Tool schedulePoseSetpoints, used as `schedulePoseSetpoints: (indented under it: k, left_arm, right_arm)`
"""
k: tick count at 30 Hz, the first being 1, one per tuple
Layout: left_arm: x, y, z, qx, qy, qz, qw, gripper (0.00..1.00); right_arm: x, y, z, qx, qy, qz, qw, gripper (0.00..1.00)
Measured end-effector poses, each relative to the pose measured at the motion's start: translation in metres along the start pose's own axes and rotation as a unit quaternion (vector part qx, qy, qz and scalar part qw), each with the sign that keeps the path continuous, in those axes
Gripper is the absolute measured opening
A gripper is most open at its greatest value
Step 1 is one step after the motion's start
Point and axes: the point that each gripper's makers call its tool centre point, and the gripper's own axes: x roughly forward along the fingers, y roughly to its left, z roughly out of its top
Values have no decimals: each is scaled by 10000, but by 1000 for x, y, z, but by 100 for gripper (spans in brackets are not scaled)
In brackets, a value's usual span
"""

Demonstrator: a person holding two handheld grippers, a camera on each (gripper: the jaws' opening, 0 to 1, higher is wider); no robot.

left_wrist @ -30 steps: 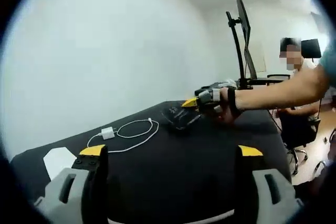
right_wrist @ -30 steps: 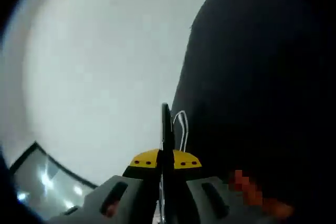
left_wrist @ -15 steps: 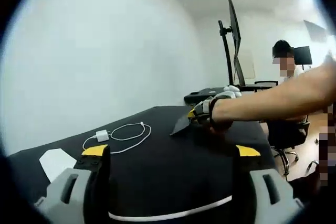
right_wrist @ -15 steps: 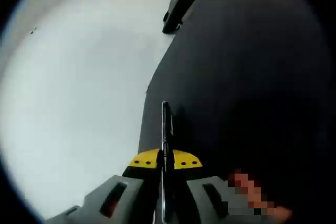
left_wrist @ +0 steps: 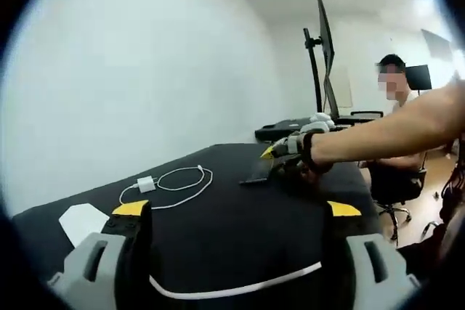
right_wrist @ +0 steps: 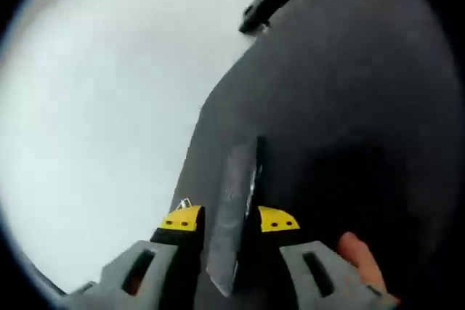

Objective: Connect the charging cable to the phone, plug the charger into the socket, and turn on the power strip switch to charge the phone.

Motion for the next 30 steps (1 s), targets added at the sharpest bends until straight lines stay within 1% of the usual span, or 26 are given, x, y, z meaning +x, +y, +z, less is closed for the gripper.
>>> schedulePoseSetpoints:
  k: [1,2,4,5,6,7,9,10,11,12,13,14,15,16,17,18,19,21,22,23,24,25,26,28,29,30]
  left_arm:
    - [2,1,1,38,7,0,10000,91]
    - [4,2,2,42,9,-1,10000,91]
    - [9,1,6,3,-6,-59,10000,91]
    - [12,1,7,-42,-31,-101,9999,91]
    - [14,1,7,-55,-36,-123,9999,91]
    - [18,1,7,-63,-23,-137,9999,91]
    - [22,3,4,-32,20,-139,9999,90]
    - [25,5,3,-17,27,-152,9999,90]
    - [27,6,2,-22,36,-167,9999,90]
    - [28,8,0,-31,48,-193,9998,90]
    - [28,9,-1,-46,44,-207,9998,90]
    - [28,9,-2,-72,38,-224,9997,90]
    - [28,11,-4,-95,48,-238,9997,89]
    - [27,14,-7,-117,60,-249,9996,89]
    - [27,15,-9,-124,64,-264,9996,89]
    - [27,16,-10,-115,80,-283,9995,89]
    - [27,18,-11,-101,94,-292,9995,89]
    - [28,23,-13,-71,93,-299,9995,89]
    - [29,25,-13,-75,89,-308,9995,89]
    - [30,28,-13,-124,67,-340,9993,89]
    - [31,30,-12,-168,59,-359,9992,89]
    - [32,30,-13,-237,79,-418,9988,90]
    - [33,32,-14,-308,139,-445,9984,90]
    - [34,32,-21,-442,388,-601,9965,91]
    - [35,33,-24,-553,529,-670,9948,92]
    - [36,34,-24,-598,552,-696,9942,93]
  right_arm:
    - [-2,0,2,-222,16,-3,9998,31]
    - [-2,7,8,-231,-10,153,9996,27]
    - [-1,25,24,-313,-89,497,9982,26]
    - [0,36,28,-380,135,714,9966,26]
    - [3,46,34,-513,141,913,9944,26]
    - [6,60,37,-668,340,1162,9904,26]
    - [10,82,29,-962,794,1583,9795,26]
    - [11,102,16,-1098,1281,2047,9642,26]
    - [10,114,2,-1095,1786,2338,9495,26]
    - [8,132,-12,-1105,2354,2779,9247,25]
    - [9,143,-17,-1221,2568,3040,9092,26]
    - [20,144,-18,-1375,2633,2854,9112,25]
    - [30,149,-16,-1580,2516,2844,9115,24]
    - [40,152,-21,-1635,2701,2786,9070,23]
    - [48,154,-24,-1509,2865,2652,9082,23]
    - [55,158,-28,-1503,2977,2675,9040,23]
    - [60,160,-35,-1586,3142,2710,8959,24]
    - [79,159,-54,-1857,3464,2549,8835,24]
    - [81,158,-58,-1870,3550,2506,8810,25]
    - [88,156,-69,-1940,3787,2449,8712,26]
    - [91,152,-77,-2052,3889,2392,8657,27]
    - [100,148,-84,-2198,3945,2277,8627,28]
    - [106,145,-87,-2354,3923,2218,8611,30]
    - [120,139,-91,-2585,3913,2083,8583,28]
    - [128,136,-93,-2586,3921,2000,8599,28]
    - [132,135,-94,-2576,3944,1984,8595,27]
